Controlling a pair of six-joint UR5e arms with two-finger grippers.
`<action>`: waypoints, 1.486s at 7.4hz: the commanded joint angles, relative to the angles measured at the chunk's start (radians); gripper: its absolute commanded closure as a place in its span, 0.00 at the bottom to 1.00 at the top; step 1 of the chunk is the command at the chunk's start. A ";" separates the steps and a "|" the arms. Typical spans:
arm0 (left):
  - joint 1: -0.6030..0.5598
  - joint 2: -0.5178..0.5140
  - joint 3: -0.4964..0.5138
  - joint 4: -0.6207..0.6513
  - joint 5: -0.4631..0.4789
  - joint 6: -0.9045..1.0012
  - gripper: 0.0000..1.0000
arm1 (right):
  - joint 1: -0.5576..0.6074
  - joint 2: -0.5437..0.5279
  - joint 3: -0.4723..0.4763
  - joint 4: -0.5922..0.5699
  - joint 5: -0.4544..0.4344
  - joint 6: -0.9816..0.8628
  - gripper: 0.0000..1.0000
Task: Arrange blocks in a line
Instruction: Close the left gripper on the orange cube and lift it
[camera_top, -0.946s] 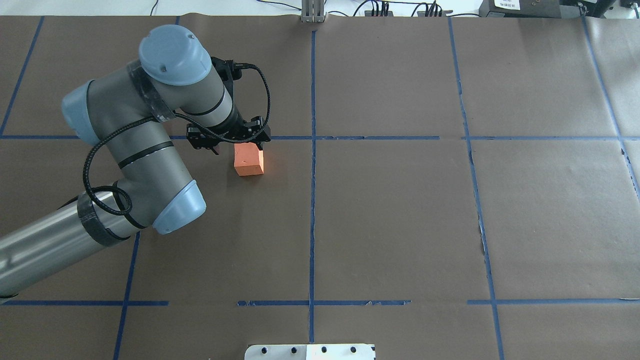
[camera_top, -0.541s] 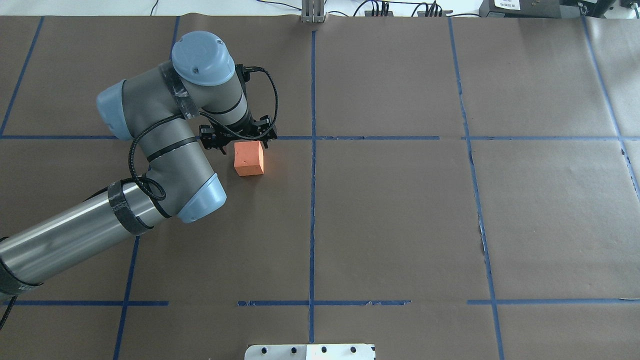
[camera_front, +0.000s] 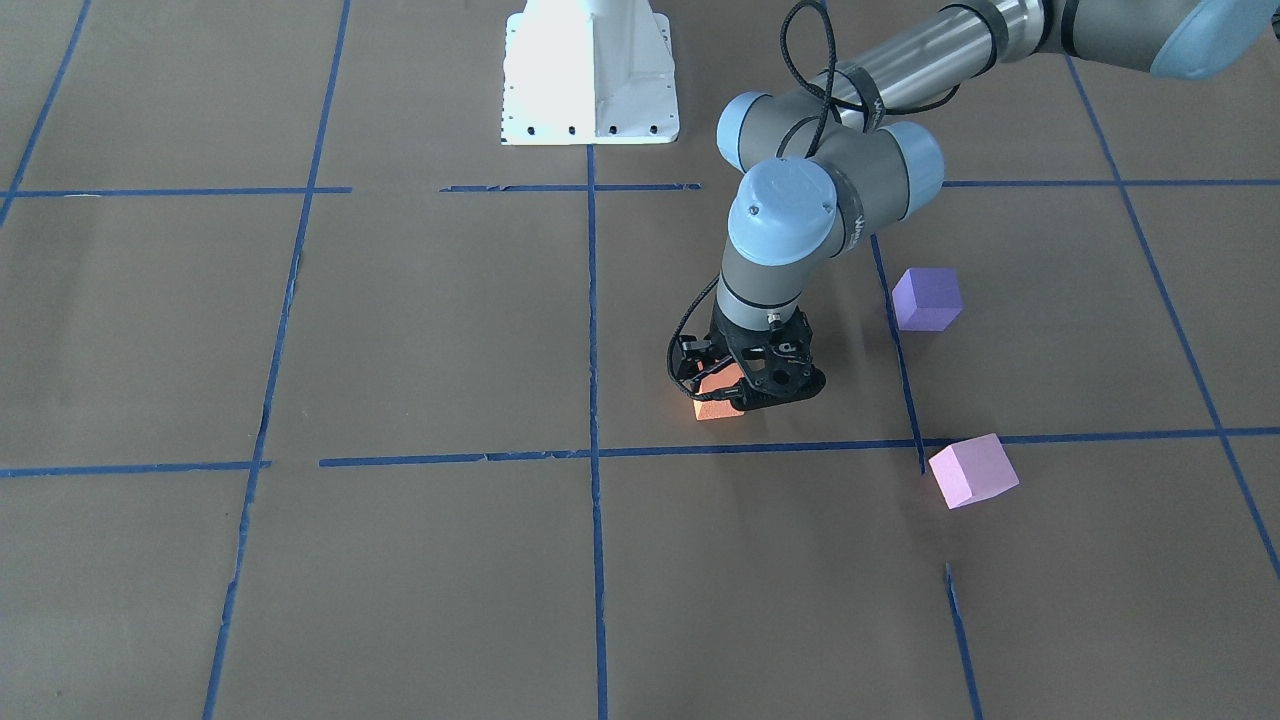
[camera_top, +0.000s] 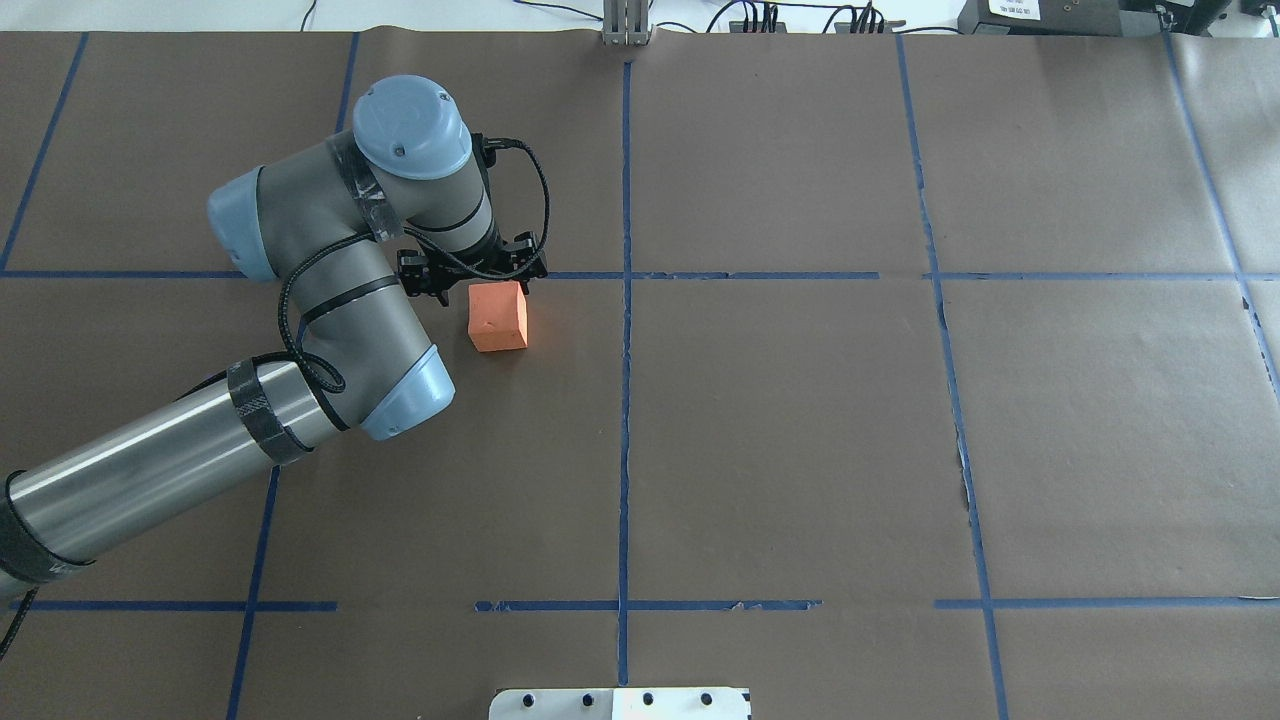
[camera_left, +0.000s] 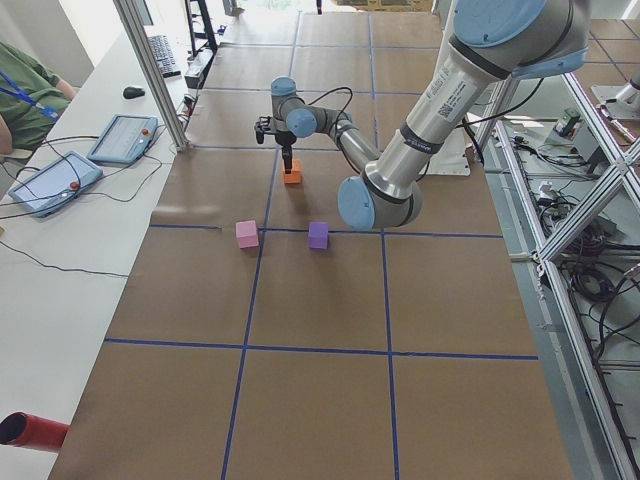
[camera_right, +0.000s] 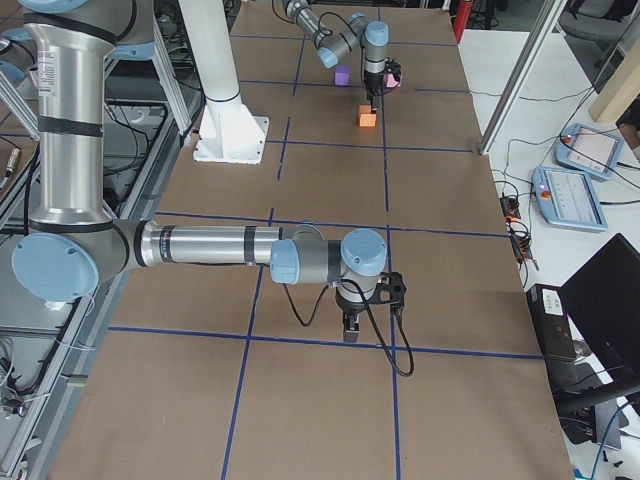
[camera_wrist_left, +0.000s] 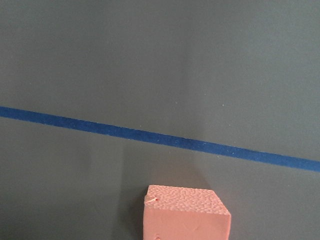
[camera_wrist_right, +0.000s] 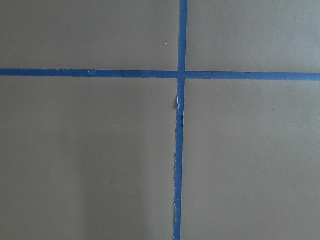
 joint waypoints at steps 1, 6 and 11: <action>0.012 0.003 0.012 -0.025 -0.001 -0.001 0.00 | 0.001 0.000 0.000 0.000 -0.001 0.000 0.00; 0.049 0.033 0.043 -0.119 0.000 0.000 0.47 | 0.001 0.000 0.000 0.000 0.000 0.000 0.00; -0.004 0.037 -0.078 -0.003 -0.013 0.020 1.00 | 0.001 0.000 0.000 0.000 0.000 0.000 0.00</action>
